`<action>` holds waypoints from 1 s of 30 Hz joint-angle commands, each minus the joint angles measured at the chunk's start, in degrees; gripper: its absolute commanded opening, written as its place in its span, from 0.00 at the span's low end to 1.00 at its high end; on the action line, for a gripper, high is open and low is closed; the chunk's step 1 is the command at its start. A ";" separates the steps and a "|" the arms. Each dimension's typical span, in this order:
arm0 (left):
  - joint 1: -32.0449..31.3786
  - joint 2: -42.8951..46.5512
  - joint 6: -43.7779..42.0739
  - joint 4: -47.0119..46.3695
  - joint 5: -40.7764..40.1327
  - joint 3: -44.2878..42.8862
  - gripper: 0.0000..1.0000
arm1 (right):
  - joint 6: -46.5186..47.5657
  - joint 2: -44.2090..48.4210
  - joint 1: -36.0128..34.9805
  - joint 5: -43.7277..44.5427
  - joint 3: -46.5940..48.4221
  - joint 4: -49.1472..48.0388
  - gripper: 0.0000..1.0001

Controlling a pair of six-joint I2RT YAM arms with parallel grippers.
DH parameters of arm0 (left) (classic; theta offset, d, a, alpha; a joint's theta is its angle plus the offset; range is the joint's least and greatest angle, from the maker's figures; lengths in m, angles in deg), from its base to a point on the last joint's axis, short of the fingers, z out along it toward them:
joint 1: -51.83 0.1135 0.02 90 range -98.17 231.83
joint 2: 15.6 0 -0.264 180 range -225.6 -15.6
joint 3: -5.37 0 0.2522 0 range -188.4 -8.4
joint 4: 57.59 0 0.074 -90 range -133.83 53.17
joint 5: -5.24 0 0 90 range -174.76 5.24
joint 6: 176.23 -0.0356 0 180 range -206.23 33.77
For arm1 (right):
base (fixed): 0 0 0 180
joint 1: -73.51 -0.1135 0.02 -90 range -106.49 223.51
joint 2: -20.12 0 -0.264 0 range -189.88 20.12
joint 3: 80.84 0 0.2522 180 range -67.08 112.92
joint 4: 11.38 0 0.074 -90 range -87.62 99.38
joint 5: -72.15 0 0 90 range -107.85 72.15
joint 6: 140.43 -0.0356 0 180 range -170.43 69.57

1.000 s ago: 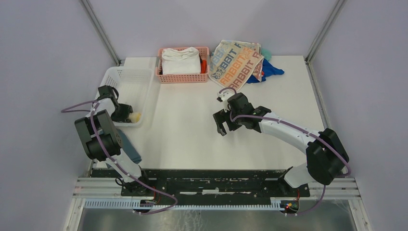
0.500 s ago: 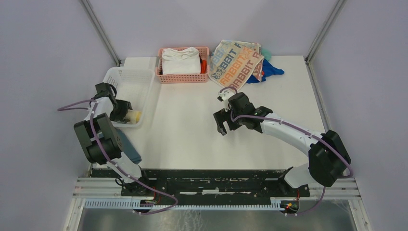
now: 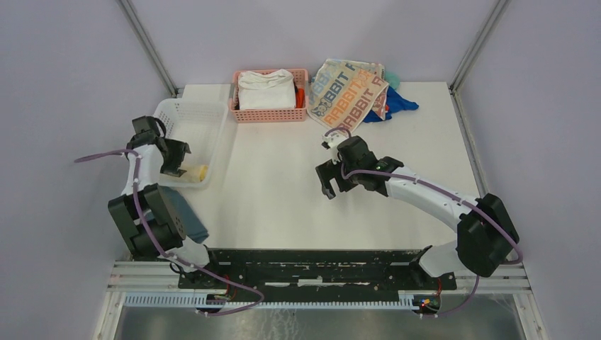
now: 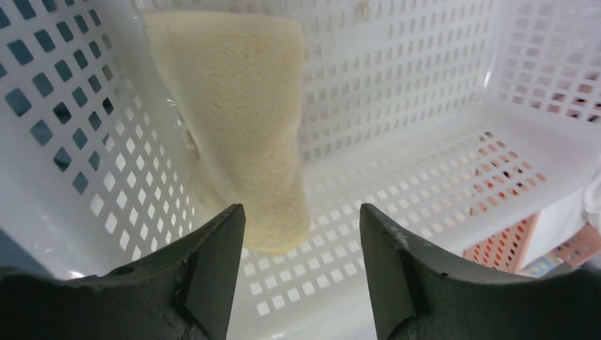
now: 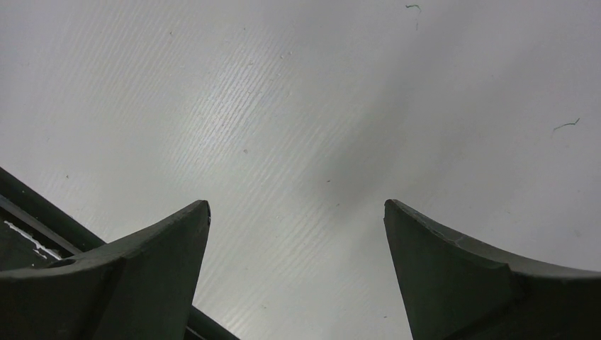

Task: Roll the towels
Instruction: Place the towel in the bin, then move the towel to the center of the board.

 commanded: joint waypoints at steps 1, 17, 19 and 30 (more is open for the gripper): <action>-0.60 8.90 -7.03 -1.91 2.71 -3.22 0.68 | 0.25 3.85 0.08 4.77 1.06 -0.31 1.00; -25.19 29.96 -38.03 -6.68 -11.28 -3.87 0.84 | -3.45 1.26 5.44 26.61 10.12 0.46 1.00; -31.15 34.21 -39.88 -7.86 -16.33 -3.04 0.97 | -4.89 -1.45 8.01 24.14 11.84 -1.38 1.00; -35.92 50.75 -37.67 -23.30 -15.25 17.16 0.99 | -7.30 -24.24 16.64 19.52 24.16 -12.79 0.91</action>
